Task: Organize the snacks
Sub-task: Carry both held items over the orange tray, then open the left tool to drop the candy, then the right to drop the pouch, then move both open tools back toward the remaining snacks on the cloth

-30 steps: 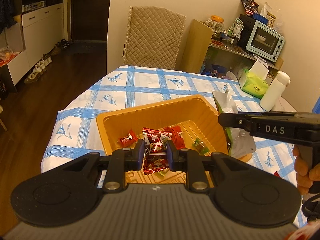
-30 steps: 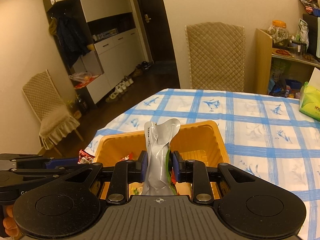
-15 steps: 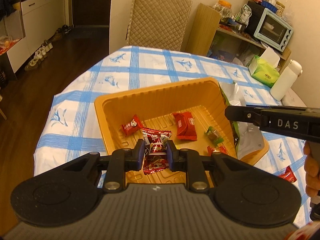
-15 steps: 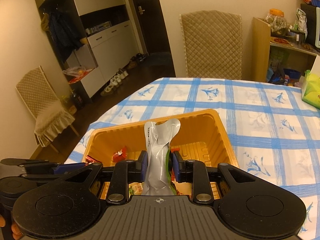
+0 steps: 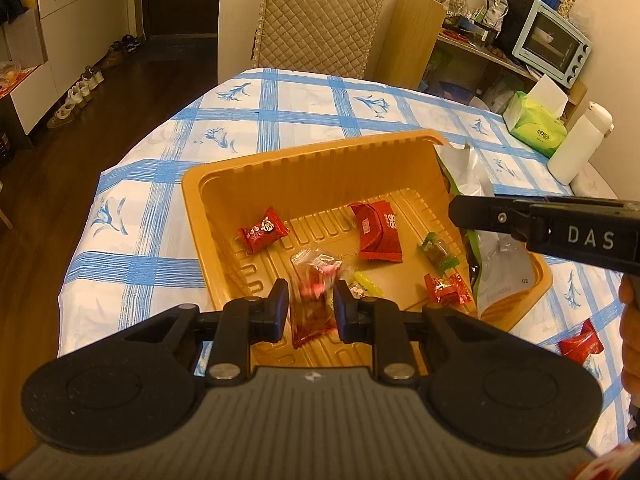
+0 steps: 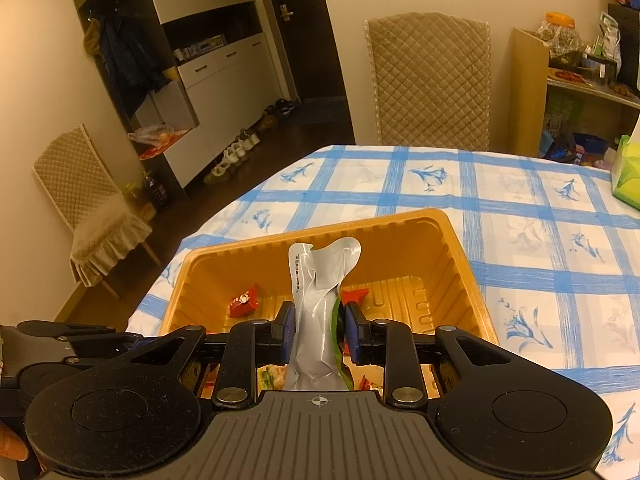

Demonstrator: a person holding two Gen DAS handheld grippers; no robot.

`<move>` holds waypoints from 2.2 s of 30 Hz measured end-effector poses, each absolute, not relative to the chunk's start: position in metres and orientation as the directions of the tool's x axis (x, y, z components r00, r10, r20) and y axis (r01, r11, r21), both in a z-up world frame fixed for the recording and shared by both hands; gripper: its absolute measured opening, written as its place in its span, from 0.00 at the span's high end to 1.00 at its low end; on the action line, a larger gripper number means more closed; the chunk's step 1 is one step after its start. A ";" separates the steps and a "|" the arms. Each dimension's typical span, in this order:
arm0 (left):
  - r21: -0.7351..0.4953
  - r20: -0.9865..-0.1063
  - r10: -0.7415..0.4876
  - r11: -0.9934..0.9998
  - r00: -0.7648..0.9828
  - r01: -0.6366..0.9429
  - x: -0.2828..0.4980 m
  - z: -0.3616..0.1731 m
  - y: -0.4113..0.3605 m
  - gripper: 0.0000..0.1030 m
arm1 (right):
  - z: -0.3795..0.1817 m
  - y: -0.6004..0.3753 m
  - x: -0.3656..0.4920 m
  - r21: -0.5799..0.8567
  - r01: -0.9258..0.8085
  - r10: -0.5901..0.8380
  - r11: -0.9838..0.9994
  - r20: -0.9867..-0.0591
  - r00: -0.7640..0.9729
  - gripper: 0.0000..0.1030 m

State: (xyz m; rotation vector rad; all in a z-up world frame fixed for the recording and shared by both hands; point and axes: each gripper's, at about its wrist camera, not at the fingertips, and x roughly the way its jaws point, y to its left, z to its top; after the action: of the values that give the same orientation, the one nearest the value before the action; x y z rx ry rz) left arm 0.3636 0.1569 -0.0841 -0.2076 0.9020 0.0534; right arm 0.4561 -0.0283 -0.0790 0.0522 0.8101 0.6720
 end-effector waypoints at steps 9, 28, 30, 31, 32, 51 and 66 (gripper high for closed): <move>-0.164 -0.779 -0.052 0.979 0.625 -0.123 0.363 -0.081 0.159 0.79 | -0.082 -0.029 0.458 0.294 -0.535 0.574 0.792 -0.657 0.488 0.74; -0.167 -0.782 -0.068 0.981 0.620 -0.103 0.365 -0.080 0.159 0.78 | -0.106 -0.011 0.470 0.270 -0.577 0.569 0.771 -0.700 0.432 0.74; -0.167 -0.783 -0.068 0.981 0.619 -0.104 0.364 -0.080 0.159 0.77 | -0.110 -0.010 0.470 0.266 -0.580 0.565 0.770 -0.708 0.425 0.74; -0.166 -0.783 -0.067 0.981 0.619 -0.104 0.364 -0.081 0.160 0.76 | -0.112 -0.010 0.470 0.266 -0.581 0.563 0.769 -0.712 0.420 0.74; -0.166 -0.783 -0.066 0.981 0.618 -0.105 0.364 -0.081 0.160 0.76 | -0.114 -0.009 0.471 0.268 -0.583 0.563 0.767 -0.717 0.412 0.74; -0.157 -0.781 -0.061 0.982 0.621 -0.100 0.362 -0.079 0.154 0.64 | -0.109 -0.025 0.462 0.295 -0.557 0.563 0.777 -0.721 0.403 0.46; -0.142 -0.760 -0.046 0.985 0.649 -0.096 0.346 -0.062 0.138 0.55 | -0.089 -0.055 0.437 0.316 -0.529 0.576 0.787 -0.685 0.447 0.45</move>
State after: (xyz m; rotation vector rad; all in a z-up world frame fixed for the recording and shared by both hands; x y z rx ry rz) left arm 0.3461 0.1384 -0.0617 -0.1755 0.8655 0.0282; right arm 0.4367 -0.0549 -0.0892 0.0589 0.8709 0.6844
